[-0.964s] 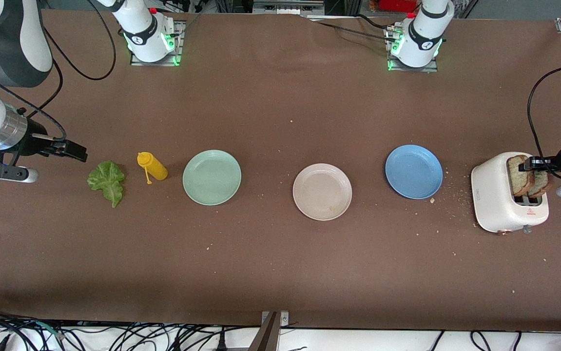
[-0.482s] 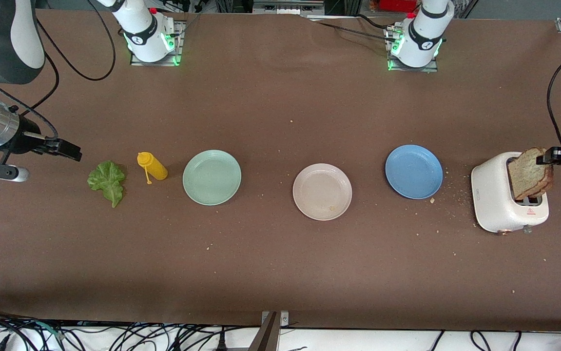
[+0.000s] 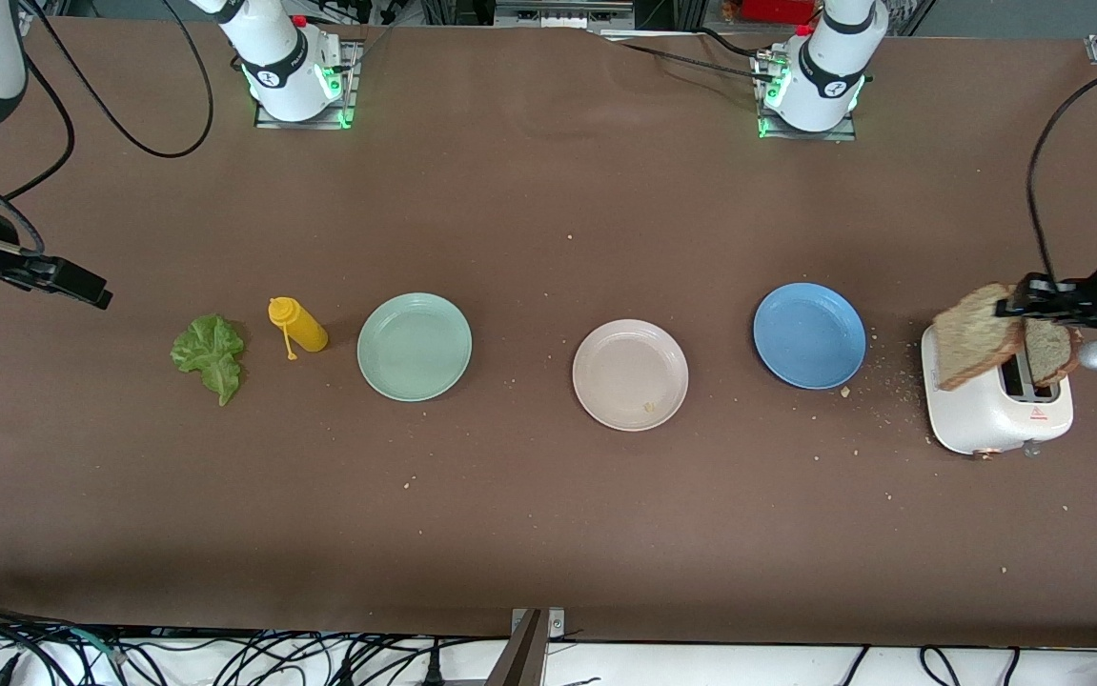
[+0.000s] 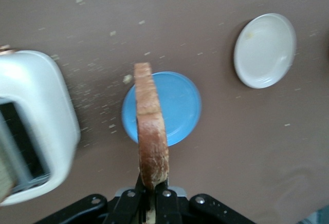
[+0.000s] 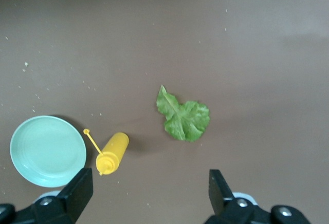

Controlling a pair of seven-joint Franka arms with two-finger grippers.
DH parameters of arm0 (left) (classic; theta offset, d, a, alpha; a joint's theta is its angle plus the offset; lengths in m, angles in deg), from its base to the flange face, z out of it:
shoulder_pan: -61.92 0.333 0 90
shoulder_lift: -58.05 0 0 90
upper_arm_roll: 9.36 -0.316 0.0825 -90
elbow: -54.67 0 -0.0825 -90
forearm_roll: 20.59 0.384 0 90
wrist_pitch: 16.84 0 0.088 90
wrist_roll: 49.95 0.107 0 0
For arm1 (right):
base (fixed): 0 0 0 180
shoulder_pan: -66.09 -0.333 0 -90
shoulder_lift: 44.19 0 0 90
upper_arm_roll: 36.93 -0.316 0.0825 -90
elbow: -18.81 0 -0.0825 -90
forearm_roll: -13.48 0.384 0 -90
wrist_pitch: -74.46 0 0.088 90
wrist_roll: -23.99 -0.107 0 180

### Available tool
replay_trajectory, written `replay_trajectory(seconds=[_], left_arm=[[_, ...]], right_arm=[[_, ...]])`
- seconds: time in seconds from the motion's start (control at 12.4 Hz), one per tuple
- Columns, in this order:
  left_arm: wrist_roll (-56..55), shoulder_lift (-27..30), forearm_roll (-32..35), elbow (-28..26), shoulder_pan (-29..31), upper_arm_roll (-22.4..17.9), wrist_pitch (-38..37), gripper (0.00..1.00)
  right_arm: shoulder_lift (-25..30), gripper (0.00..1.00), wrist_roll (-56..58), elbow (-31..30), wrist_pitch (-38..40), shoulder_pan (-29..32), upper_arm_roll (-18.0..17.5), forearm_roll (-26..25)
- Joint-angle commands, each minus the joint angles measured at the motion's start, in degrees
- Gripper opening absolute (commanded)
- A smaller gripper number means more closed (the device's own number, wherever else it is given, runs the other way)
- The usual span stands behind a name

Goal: Make sandwich in beige plate with both arms
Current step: 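Carry the bread slice with the left gripper onto the beige plate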

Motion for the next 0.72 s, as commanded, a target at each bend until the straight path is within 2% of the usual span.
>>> replay_trajectory(seconds=[0.0, 0.08, 0.16, 0.4, 0.64], left_arm=[[-1.12, -3.66, -10.29, 1.01, -2.38, -0.51, -1.01, 0.0], [-3.47, -5.6, -14.51, 1.01, -4.75, -0.51, -0.84, 0.0], [-6.8, -8.23, -18.73, 1.18, -7.04, -0.6, 0.12, 0.0], [-6.76, -15.96, -33.67, 1.18, -12.14, -0.6, 8.1, 0.0], [-4.99, -20.63, -40.45, 1.1, -18.12, -0.51, 19.78, 0.0]], right_arm=[[-5.51, 1.0, -0.8, 0.71, -11.69, -0.03, -0.34, -0.32], [-6.93, 1.0, -0.54, 0.36, -14.36, -0.55, -0.34, -1.02], [-6.77, 1.0, -0.1, 0.36, -14.04, -0.47, -0.34, -1.11], [-6.68, 1.0, -0.1, 0.62, -11.94, -0.03, -0.25, -0.85], [-7.29, 1.0, -0.71, 0.62, -12.37, -0.21, -0.34, -0.41]])
